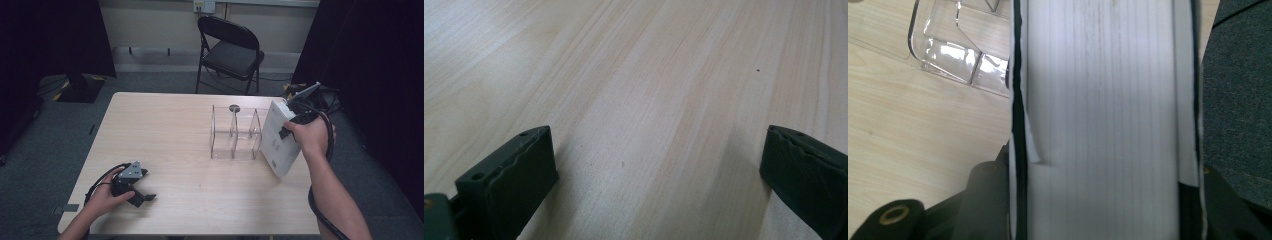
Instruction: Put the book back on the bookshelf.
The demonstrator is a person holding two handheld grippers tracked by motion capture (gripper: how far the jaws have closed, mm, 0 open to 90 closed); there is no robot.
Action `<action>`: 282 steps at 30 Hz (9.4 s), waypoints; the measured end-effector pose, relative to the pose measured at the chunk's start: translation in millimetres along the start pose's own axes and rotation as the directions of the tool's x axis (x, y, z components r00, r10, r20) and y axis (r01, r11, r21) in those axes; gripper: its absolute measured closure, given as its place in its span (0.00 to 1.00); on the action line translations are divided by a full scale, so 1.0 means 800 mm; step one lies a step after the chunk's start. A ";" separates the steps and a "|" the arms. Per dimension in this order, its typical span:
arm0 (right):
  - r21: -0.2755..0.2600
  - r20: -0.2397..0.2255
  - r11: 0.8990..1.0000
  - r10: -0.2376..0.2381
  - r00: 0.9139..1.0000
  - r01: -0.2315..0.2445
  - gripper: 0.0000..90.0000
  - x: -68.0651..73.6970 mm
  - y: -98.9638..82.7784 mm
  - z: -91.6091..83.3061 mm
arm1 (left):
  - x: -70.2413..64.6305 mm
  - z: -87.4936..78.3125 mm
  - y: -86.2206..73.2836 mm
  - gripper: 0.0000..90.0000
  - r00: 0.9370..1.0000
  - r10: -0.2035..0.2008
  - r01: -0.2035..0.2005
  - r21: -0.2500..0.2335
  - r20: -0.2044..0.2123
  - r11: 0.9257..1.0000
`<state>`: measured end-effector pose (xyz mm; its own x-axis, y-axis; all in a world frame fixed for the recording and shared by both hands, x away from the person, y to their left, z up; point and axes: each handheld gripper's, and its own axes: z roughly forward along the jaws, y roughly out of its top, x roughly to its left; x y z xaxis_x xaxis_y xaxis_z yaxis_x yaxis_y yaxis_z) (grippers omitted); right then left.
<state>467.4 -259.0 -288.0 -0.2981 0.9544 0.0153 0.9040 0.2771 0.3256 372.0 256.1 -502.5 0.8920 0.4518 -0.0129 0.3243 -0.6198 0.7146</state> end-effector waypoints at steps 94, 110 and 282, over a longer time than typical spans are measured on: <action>-0.066 0.084 0.991 0.125 0.989 -0.120 0.58 0.016 0.062 0.058 | 0.000 0.000 0.000 0.00 1.000 0.003 -0.003 0.001 0.003 1.000; -0.060 0.083 0.992 0.119 0.989 -0.114 0.57 0.016 0.060 0.058 | 0.000 0.000 0.000 0.00 1.000 0.005 -0.005 0.001 0.004 1.000; -0.171 -0.275 0.956 -0.277 0.921 0.236 0.22 0.169 -0.069 0.134 | 0.000 0.002 0.001 0.00 1.000 0.001 -0.001 0.002 0.003 1.000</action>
<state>410.3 -133.2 -405.6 -0.6089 0.7717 0.1835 0.7417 0.4718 0.4766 372.6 254.5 -503.0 0.8931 0.4496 -0.0140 0.3242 -0.6217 0.7130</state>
